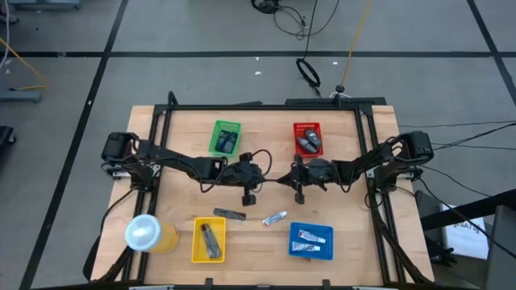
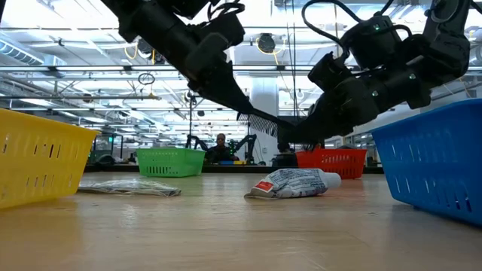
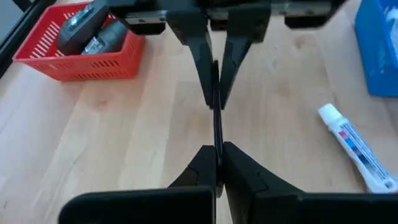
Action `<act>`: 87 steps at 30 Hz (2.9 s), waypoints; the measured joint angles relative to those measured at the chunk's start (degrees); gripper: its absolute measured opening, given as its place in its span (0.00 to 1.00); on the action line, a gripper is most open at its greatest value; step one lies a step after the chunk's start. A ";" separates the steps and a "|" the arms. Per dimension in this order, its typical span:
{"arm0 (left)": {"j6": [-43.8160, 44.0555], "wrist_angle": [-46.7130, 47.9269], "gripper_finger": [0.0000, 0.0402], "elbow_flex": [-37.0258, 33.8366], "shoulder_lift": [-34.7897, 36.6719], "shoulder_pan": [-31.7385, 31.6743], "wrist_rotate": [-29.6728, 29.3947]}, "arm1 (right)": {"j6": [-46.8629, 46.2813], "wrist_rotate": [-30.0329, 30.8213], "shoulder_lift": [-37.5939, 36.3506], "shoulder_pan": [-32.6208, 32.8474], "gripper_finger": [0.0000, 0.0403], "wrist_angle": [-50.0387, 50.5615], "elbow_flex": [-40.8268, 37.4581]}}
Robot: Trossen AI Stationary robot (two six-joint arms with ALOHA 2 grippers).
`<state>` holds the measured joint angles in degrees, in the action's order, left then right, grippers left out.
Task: Pick & Place Travel size toiletries
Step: Put the black hairbrush into the yellow bin, then put the white toothpaste into the blue bin
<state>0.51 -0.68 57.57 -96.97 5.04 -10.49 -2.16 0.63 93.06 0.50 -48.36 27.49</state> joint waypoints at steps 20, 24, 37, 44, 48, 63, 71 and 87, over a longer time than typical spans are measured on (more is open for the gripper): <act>34.37 68.63 0.01 24.52 12.80 19.01 10.70 | 7.41 -3.72 -14.95 -0.05 0.63 -5.78 -0.31; 42.13 74.91 0.01 24.62 11.29 21.52 22.28 | 7.57 -3.77 -15.02 0.67 0.62 -6.53 -1.32; 21.21 71.98 0.03 24.58 -2.66 24.07 34.41 | 7.44 -3.88 -15.06 1.68 0.60 -8.55 -1.46; 13.65 73.06 0.10 24.58 -9.54 22.11 34.52 | 7.48 -3.90 -15.06 1.87 0.60 -8.80 -1.46; 11.60 73.20 0.25 24.49 -10.41 20.14 33.24 | 7.52 -3.90 -15.06 1.87 0.60 -8.55 -1.46; 14.07 63.49 0.63 21.44 -3.49 11.00 5.17 | 7.40 -3.92 -15.06 1.87 0.60 -2.84 -1.46; 11.51 5.79 0.63 -3.53 2.15 7.52 -6.58 | -0.03 -9.52 -15.02 2.35 0.59 8.19 0.51; 21.18 -26.79 0.63 -18.57 -0.19 -4.57 -9.28 | -4.03 -9.82 5.70 10.60 0.59 36.90 23.27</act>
<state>21.69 -27.47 39.00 -97.17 0.47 -19.77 -6.20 -9.19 98.75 11.10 -11.46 50.75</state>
